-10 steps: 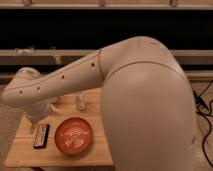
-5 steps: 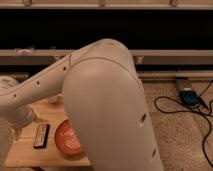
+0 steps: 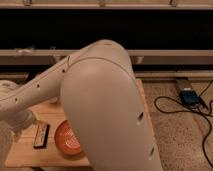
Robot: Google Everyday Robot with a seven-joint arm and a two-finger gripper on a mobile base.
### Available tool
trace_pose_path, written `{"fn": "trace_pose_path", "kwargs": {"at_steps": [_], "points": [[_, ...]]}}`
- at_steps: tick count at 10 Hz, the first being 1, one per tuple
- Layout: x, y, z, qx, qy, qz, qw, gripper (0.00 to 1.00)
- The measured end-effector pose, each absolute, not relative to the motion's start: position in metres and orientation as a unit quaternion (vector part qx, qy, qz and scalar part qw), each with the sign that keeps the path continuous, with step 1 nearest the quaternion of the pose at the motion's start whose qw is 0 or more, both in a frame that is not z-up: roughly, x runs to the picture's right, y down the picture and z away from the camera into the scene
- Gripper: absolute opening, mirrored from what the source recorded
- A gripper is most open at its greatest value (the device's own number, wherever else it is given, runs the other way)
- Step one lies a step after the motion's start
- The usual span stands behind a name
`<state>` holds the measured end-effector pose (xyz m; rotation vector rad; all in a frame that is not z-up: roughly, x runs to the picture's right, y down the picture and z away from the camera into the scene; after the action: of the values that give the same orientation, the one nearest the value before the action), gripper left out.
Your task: Place the eraser on the white sponge
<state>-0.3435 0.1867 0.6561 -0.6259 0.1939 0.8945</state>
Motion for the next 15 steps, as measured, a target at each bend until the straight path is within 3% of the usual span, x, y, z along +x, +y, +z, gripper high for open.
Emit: {"fn": "trace_pose_path", "kwargs": {"at_steps": [3, 9, 15], "points": [[-0.344, 0.186, 0.657, -0.298, 0.094, 0.427, 0.848, 0.80], [-0.358, 0.210, 0.734, -0.316, 0.154, 0.421, 0.837, 0.80], [-0.355, 0.227, 0.782, -0.337, 0.198, 0.440, 0.809, 0.80]]}}
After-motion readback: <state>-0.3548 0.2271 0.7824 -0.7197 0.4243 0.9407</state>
